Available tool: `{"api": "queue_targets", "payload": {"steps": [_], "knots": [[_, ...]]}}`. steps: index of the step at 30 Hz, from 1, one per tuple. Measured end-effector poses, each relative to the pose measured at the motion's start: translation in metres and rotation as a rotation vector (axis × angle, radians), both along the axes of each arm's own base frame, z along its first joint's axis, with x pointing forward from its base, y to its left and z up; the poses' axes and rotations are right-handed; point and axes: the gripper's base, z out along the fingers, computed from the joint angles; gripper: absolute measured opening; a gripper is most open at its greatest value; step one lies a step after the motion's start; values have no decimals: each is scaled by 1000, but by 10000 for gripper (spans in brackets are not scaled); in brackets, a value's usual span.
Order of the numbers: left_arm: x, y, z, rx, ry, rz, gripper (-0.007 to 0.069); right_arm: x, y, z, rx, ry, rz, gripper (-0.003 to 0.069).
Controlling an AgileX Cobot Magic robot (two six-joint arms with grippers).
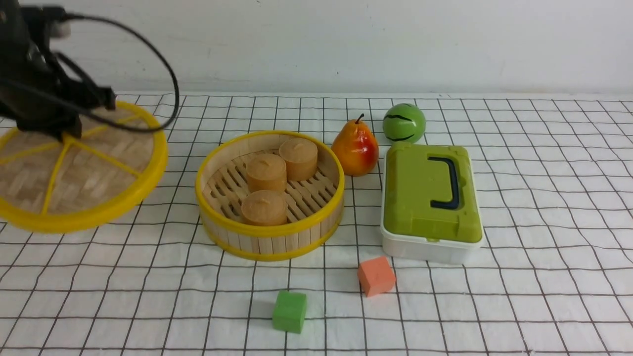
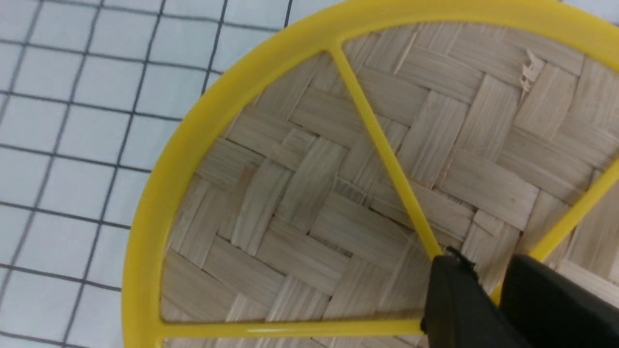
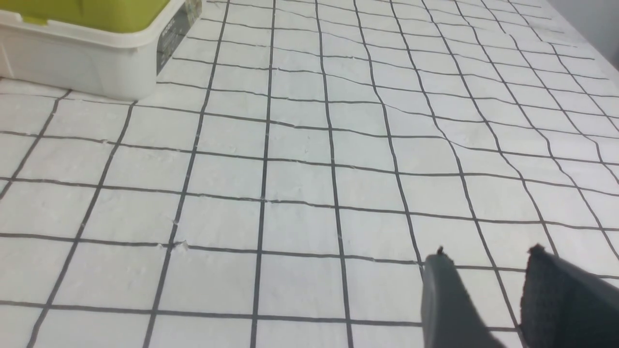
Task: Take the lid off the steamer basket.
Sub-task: Use the left arm to place the steamer lid on the table
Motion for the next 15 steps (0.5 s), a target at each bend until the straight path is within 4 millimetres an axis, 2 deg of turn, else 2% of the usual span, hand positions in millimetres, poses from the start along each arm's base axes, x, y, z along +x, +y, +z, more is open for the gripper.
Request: {"api": "queue_targets", "payload": {"steps": [3, 4, 5, 7, 8, 13, 15], "knots": [[8, 0, -45, -11, 28, 16, 107, 0, 0, 0, 0, 0, 0, 239], [8, 0, -46, -12, 29, 18, 107, 0, 0, 0, 0, 0, 0, 239], [14, 0, -69, -21, 66, 33, 107, 0, 0, 0, 0, 0, 0, 239], [16, 1, -79, -23, 84, 42, 107, 0, 0, 0, 0, 0, 0, 239], [18, 1, -90, -26, 104, 53, 107, 0, 0, 0, 0, 0, 0, 239], [20, 1, -92, -38, 97, 70, 139, 0, 0, 0, 0, 0, 0, 239], [18, 0, -84, -57, 79, 80, 209, 0, 0, 0, 0, 0, 0, 239]]}}
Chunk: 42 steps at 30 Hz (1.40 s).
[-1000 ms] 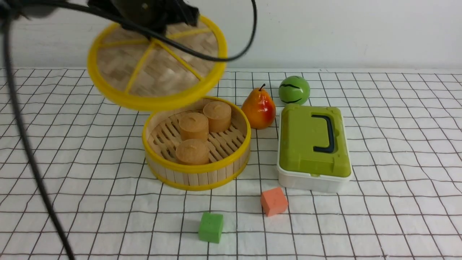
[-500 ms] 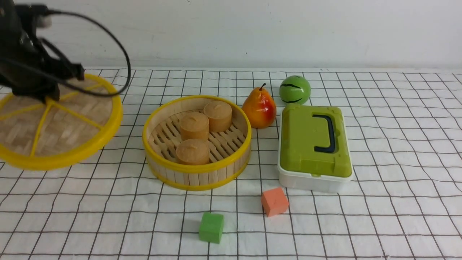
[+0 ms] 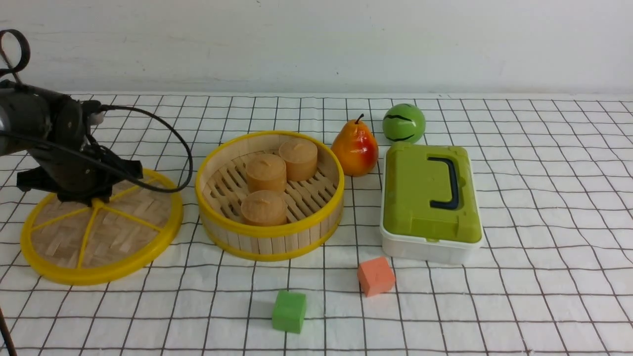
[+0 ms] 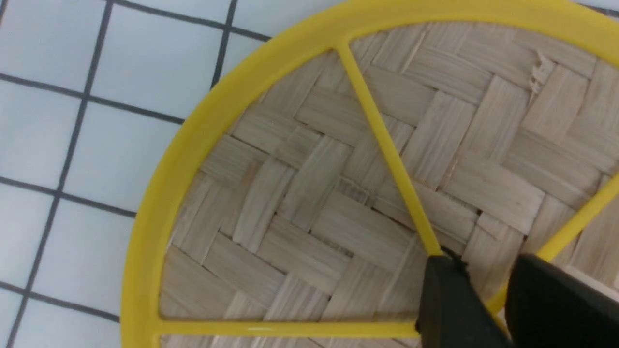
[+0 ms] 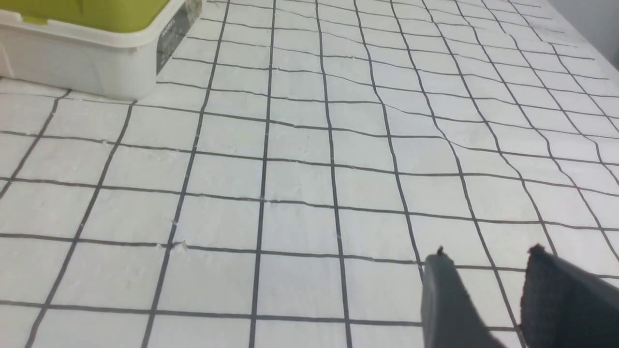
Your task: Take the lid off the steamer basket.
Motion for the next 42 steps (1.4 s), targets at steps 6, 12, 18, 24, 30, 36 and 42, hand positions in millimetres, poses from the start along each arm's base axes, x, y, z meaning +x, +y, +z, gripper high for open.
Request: {"api": "queue_targets", "payload": {"steps": [6, 12, 18, 24, 30, 36, 42], "knots": [[-32, -3, 94, -31, -205, 15, 378, 0, 0, 0, 0, 0, 0, 239], [-128, -14, 235, -150, -620, -29, 274, 0, 0, 0, 0, 0, 0, 239], [-241, -25, 275, -129, -872, -180, 42, 0, 0, 0, 0, 0, 0, 239], [-319, -29, 223, -81, -930, -251, -13, 0, 0, 0, 0, 0, 0, 239], [-365, -31, 135, 78, -896, -365, -13, 0, 0, 0, 0, 0, 0, 239], [-388, -35, 82, 51, -937, -385, -13, 0, 0, 0, 0, 0, 0, 239], [-390, -38, 53, -19, -892, -393, -13, 0, 0, 0, 0, 0, 0, 239]]}}
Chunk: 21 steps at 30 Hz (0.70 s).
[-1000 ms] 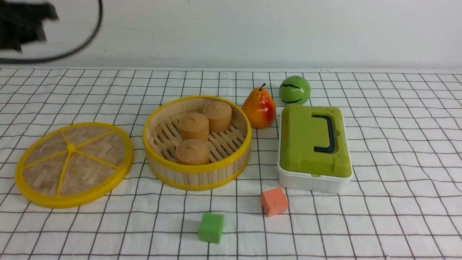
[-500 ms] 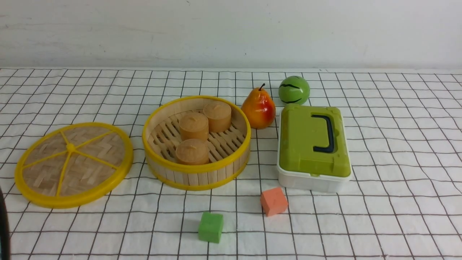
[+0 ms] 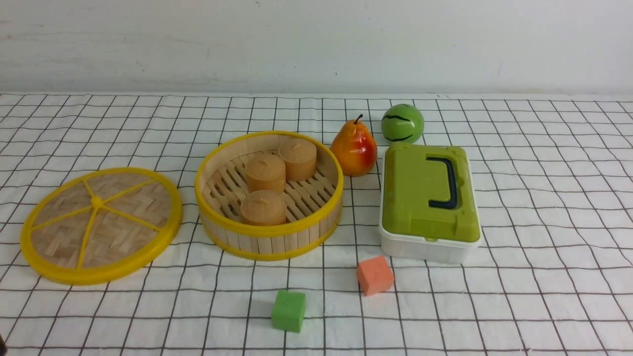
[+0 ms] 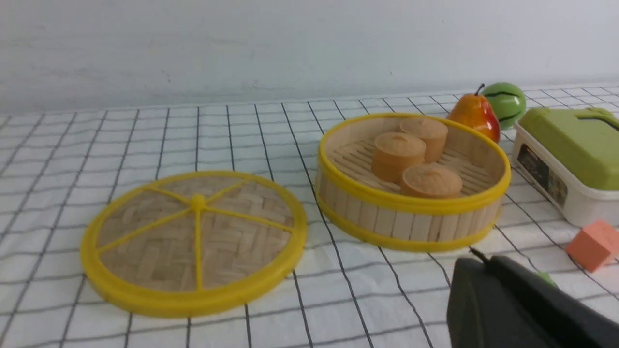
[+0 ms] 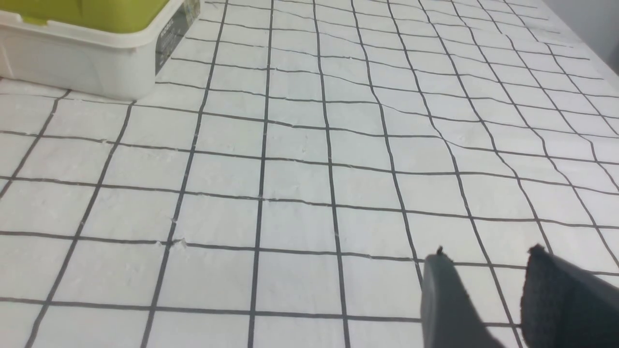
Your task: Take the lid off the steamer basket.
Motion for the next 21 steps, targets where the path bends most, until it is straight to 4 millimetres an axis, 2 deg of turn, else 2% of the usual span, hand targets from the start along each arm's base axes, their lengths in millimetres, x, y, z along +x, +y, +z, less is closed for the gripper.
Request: {"api": "queue_targets", "payload": {"steps": [4, 9, 12, 16, 18, 21], "knots": [[5, 2, -23, 50, 82, 8, -13, 0, 0, 0, 0, 0, 0, 239], [9, 5, -32, 90, 76, 40, -13, 0, 0, 0, 0, 0, 0, 239], [17, 11, -50, -6, 33, 117, -13, 0, 0, 0, 0, 0, 0, 239], [21, 14, -60, -50, -24, 139, -13, 0, 0, 0, 0, 0, 0, 239], [21, 14, -62, -66, -8, 123, -13, 0, 0, 0, 0, 0, 0, 239], [18, 12, -75, -76, 140, 93, -13, 0, 0, 0, 0, 0, 0, 239]]}}
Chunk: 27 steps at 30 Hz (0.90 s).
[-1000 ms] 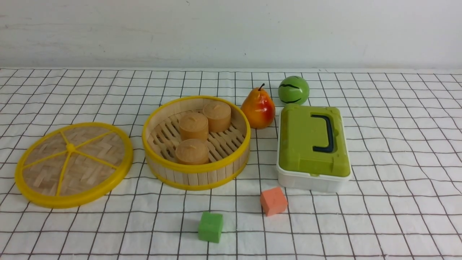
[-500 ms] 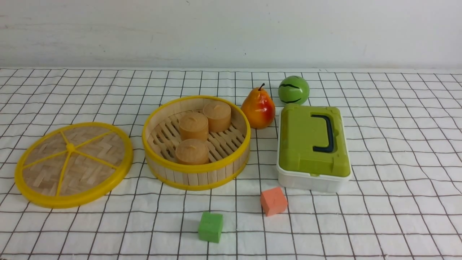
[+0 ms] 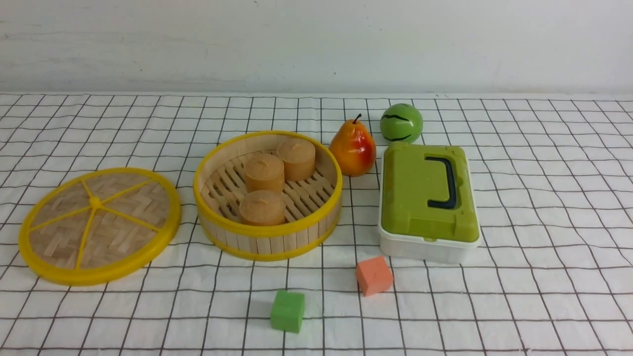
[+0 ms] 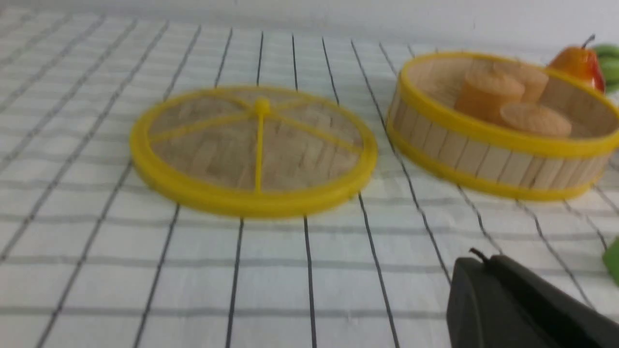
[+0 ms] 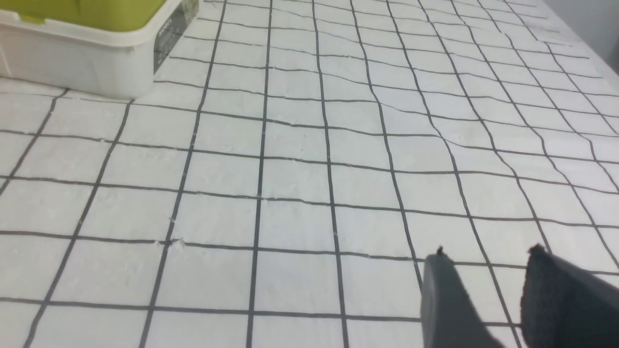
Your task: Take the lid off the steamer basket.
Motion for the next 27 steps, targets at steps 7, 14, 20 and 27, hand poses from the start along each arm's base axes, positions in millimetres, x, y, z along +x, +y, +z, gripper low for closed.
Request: {"api": "queue_targets", "payload": {"steps": [7, 14, 20, 27], "knots": [[-2, -3, -7, 39, 62, -52, -13, 0, 0, 0, 0, 0, 0, 239], [-2, -3, -8, 22, 81, -56, -13, 0, 0, 0, 0, 0, 0, 239], [-2, -3, -8, 24, 90, -56, -12, 0, 0, 0, 0, 0, 0, 239], [-2, -3, -8, 24, 90, -56, -10, 0, 0, 0, 0, 0, 0, 239]]}}
